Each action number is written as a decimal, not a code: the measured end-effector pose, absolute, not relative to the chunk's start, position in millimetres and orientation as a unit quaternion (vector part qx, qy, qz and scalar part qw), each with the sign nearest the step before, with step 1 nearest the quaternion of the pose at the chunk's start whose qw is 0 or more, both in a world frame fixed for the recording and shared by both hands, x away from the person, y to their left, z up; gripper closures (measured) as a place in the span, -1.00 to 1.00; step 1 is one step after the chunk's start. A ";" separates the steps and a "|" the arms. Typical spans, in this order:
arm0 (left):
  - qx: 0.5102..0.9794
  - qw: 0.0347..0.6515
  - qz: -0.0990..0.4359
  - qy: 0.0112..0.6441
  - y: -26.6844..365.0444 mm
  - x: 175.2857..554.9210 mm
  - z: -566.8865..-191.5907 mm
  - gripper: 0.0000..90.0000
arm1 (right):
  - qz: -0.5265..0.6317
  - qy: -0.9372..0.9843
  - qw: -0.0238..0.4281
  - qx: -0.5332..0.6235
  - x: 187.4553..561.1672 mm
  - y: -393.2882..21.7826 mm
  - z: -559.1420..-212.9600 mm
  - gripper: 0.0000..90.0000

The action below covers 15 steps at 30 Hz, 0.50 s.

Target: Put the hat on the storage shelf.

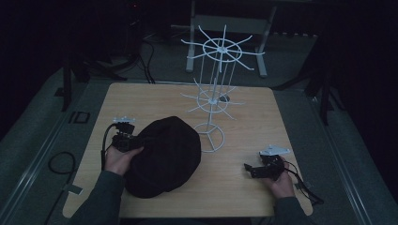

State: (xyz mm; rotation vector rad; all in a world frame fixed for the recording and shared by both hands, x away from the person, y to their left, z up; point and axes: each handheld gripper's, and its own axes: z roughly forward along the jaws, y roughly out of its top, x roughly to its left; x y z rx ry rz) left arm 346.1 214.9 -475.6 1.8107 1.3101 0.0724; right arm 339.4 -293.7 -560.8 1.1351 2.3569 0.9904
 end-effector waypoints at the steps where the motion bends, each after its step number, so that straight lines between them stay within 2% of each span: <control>1: 0.726 0.440 0.030 0.528 217.0 345.9 -474.3 0.69 | 0.349 0.830 0.171 0.400 339.4 -293.7 -560.8 -0.75; 15: 0.702 0.472 0.034 0.531 238.5 344.1 -458.1 0.68 | 0.349 0.830 0.171 0.400 339.4 -293.7 -560.8 -0.75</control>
